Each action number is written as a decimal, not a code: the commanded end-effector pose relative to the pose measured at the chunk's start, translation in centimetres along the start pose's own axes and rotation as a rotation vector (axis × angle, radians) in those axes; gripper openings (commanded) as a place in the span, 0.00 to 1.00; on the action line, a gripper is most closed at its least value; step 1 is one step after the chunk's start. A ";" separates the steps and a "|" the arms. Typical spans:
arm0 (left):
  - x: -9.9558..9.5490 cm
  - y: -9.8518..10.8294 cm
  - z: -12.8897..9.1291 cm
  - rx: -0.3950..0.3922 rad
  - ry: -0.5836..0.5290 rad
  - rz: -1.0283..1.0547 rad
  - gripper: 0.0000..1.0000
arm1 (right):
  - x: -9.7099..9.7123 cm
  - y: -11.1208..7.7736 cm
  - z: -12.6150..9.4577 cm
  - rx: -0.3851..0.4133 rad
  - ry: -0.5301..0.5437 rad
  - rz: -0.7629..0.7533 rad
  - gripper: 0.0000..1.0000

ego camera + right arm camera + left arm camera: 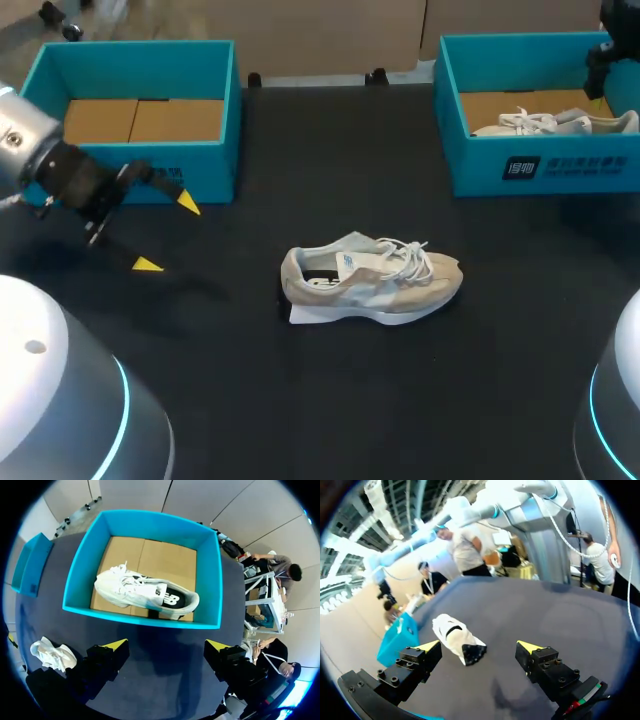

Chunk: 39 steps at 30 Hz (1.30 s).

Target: Take the shoe out of the shoebox, open the shoe tongue, remove and reinsert the insole, then place the shoe into the shoebox

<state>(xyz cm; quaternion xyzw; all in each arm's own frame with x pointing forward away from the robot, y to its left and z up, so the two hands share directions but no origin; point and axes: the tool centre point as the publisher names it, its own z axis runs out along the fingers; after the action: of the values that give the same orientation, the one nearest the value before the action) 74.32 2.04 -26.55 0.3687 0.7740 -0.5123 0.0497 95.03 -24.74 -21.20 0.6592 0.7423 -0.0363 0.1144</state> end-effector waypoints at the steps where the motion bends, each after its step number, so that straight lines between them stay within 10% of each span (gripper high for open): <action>1: 0.7 0.6 0.1 0.050 -0.163 0.003 1.00 | 0.0 0.0 0.0 0.000 -0.001 0.000 1.00; 21: 3.1 -0.1 0.6 0.070 -0.286 -0.305 1.00 | 0.0 0.0 0.0 0.000 -0.001 0.000 1.00; 39: 5.5 4.7 1.5 0.078 -0.391 -0.561 1.00 | 0.0 0.0 0.0 0.000 -0.001 0.000 1.00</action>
<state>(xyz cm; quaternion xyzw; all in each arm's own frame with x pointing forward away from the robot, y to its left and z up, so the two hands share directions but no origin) 72.53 4.88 -32.45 0.0403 0.8019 -0.5948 0.0396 95.03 -24.75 -21.20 0.6593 0.7423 -0.0363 0.1144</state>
